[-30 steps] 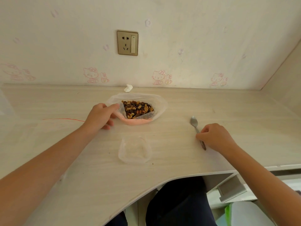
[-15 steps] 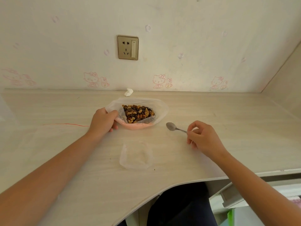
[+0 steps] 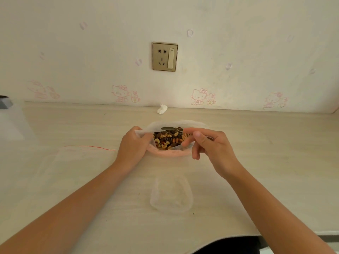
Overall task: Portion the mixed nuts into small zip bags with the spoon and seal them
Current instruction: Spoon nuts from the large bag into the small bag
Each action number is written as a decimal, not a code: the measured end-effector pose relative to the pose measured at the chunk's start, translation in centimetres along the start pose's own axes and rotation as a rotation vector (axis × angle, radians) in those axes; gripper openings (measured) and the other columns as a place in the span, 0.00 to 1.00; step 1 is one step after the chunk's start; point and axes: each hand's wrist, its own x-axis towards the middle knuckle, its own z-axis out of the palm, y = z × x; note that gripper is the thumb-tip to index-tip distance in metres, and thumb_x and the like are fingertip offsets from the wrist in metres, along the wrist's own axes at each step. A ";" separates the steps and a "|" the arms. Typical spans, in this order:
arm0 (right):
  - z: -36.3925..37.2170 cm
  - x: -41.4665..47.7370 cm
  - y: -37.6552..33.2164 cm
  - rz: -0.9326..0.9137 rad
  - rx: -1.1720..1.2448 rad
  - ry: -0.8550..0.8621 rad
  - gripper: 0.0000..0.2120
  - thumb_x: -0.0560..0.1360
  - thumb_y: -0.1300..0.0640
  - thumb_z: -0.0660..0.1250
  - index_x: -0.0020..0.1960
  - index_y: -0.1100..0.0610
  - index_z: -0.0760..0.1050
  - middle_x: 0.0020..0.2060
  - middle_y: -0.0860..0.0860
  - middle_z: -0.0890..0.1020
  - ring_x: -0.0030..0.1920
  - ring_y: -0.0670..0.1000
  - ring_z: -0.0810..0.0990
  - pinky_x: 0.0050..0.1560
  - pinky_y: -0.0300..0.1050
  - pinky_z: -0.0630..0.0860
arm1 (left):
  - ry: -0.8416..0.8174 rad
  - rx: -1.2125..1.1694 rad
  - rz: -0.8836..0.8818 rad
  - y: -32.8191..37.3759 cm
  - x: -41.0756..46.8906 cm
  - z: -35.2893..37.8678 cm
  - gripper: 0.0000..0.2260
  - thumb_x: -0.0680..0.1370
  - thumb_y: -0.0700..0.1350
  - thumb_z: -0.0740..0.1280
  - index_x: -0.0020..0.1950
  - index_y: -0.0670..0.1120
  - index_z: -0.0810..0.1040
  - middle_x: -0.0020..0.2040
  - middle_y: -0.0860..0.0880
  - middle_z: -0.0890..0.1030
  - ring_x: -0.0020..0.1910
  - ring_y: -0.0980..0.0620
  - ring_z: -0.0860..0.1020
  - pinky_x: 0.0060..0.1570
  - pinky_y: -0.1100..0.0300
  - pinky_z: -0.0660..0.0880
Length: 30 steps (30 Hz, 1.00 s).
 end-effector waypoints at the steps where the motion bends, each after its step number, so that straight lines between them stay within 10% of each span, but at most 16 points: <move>1: -0.1 0.4 0.2 0.012 0.007 0.017 0.14 0.83 0.53 0.63 0.58 0.58 0.85 0.41 0.58 0.87 0.29 0.52 0.78 0.34 0.42 0.75 | -0.003 0.022 0.014 -0.1 0.1 0.1 0.12 0.74 0.52 0.73 0.38 0.46 0.75 0.28 0.54 0.77 0.29 0.53 0.76 0.31 0.58 0.69; 7: -1.0 2.6 1.1 0.027 0.058 0.063 0.17 0.84 0.49 0.63 0.50 0.60 0.85 0.32 0.61 0.83 0.27 0.54 0.78 0.30 0.44 0.74 | -0.010 0.082 0.060 -0.7 0.5 0.1 0.09 0.76 0.39 0.70 0.38 0.39 0.74 0.28 0.43 0.78 0.24 0.53 0.75 0.27 0.58 0.68; 12: -1.3 4.1 1.5 0.031 0.056 0.079 0.06 0.83 0.62 0.65 0.49 0.61 0.77 0.37 0.65 0.85 0.32 0.60 0.82 0.34 0.47 0.79 | -0.025 0.008 0.089 -0.3 0.2 0.1 0.06 0.77 0.38 0.68 0.41 0.47 0.76 0.28 0.52 0.80 0.25 0.55 0.79 0.22 0.64 0.70; 23: -2.8 3.1 1.5 -0.070 -0.213 0.517 0.14 0.84 0.58 0.62 0.44 0.56 0.82 0.32 0.51 0.79 0.31 0.49 0.74 0.33 0.42 0.70 | -0.045 -0.060 0.093 -0.1 0.0 0.3 0.08 0.80 0.41 0.67 0.42 0.49 0.80 0.30 0.53 0.80 0.29 0.55 0.80 0.26 0.57 0.75; 30: -0.3 3.6 1.4 0.005 -0.358 0.401 0.13 0.82 0.60 0.64 0.41 0.56 0.82 0.30 0.50 0.82 0.29 0.44 0.75 0.31 0.39 0.71 | -0.050 -0.087 0.115 -0.2 0.0 0.4 0.07 0.80 0.42 0.67 0.43 0.46 0.81 0.38 0.41 0.83 0.33 0.53 0.80 0.31 0.62 0.72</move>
